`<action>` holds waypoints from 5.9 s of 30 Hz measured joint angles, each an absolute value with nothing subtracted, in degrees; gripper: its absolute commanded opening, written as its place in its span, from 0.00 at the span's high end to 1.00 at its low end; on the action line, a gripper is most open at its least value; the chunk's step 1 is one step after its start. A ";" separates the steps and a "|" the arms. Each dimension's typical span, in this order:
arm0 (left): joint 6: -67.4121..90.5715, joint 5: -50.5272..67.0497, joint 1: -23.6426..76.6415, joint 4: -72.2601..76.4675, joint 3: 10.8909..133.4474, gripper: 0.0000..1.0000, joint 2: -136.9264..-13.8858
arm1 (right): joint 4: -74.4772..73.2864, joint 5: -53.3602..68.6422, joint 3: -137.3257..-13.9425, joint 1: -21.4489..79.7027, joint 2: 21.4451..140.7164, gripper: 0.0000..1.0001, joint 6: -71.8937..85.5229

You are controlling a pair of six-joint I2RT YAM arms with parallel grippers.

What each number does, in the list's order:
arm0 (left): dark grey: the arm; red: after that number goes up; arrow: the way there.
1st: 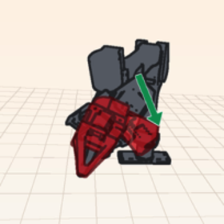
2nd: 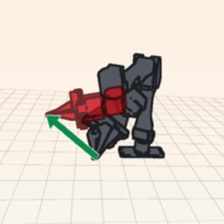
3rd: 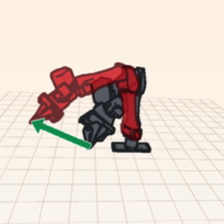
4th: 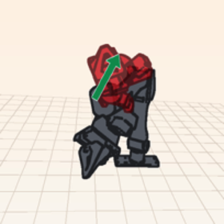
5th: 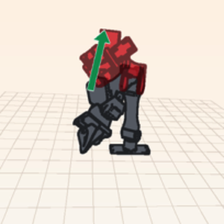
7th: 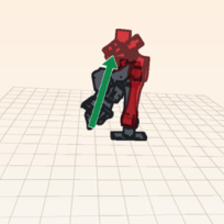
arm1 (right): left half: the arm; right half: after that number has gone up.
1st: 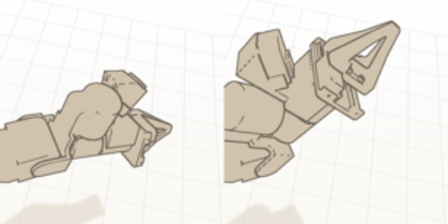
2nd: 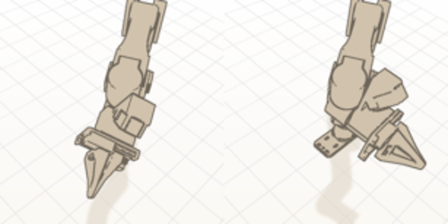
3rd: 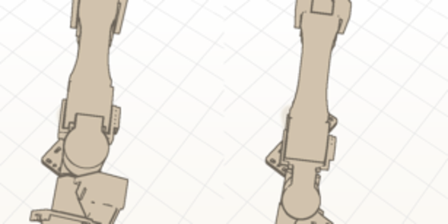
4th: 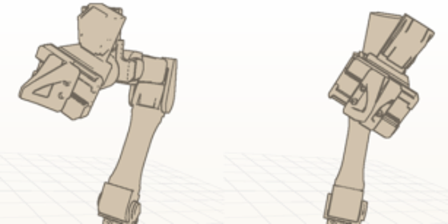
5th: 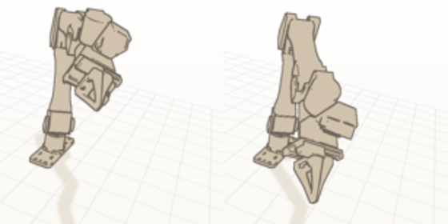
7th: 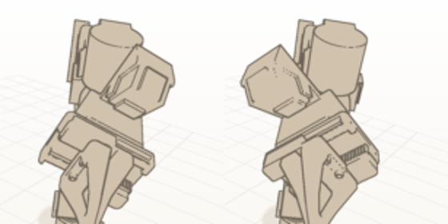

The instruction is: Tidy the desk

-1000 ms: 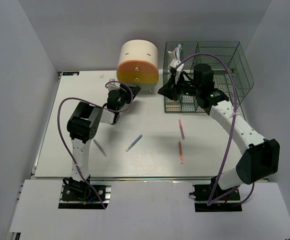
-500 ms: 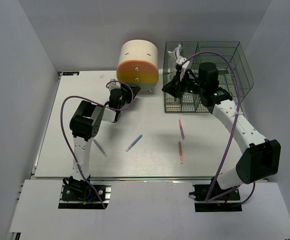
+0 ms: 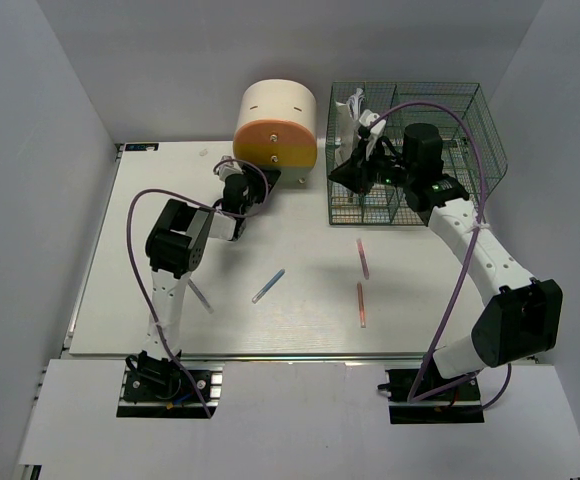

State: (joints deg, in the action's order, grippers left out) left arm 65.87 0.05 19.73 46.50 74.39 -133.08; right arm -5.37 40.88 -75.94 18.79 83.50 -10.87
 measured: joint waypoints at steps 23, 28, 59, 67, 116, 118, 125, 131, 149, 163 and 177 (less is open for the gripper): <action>68.49 0.25 20.16 56.45 61.06 0.78 -128.07 | -5.48 42.89 -75.94 18.33 84.01 0.80 -10.90; 68.62 1.80 20.23 57.93 55.92 0.78 -125.10 | -5.85 43.72 -75.94 18.33 84.01 0.80 -10.90; 60.51 9.80 19.18 48.25 38.33 0.50 -96.27 | -29.85 23.73 -66.26 20.40 85.89 0.79 -16.14; 46.87 7.86 18.63 21.87 38.41 0.92 -74.22 | -34.02 13.17 -62.06 21.50 87.55 0.59 -14.81; 61.30 -16.19 18.48 -47.66 35.81 0.27 -46.92 | -38.00 29.87 -96.23 25.63 106.98 1.00 -47.68; 61.87 -16.47 18.48 -48.58 35.81 0.27 -47.68 | -36.88 29.80 -101.69 26.50 109.95 1.00 -48.47; 62.46 -17.06 18.48 -49.12 35.81 0.27 -49.41 | -26.39 27.11 -109.21 29.36 117.47 1.00 -50.02; 62.46 -17.08 18.48 -48.99 35.81 0.27 -51.20 | -18.24 24.01 -112.68 30.89 124.11 0.94 -50.59; 62.15 -16.93 18.48 -44.66 35.81 0.30 -58.06 | -13.43 20.38 -111.98 30.79 127.13 0.83 -48.21; 61.45 -17.19 18.48 -40.01 35.81 0.49 -71.72 | -1.96 40.56 -78.50 29.02 91.68 0.89 -25.85; 59.55 -17.37 18.48 -37.56 38.13 0.74 -78.54 | -0.21 42.54 -66.13 28.91 82.76 0.88 -21.17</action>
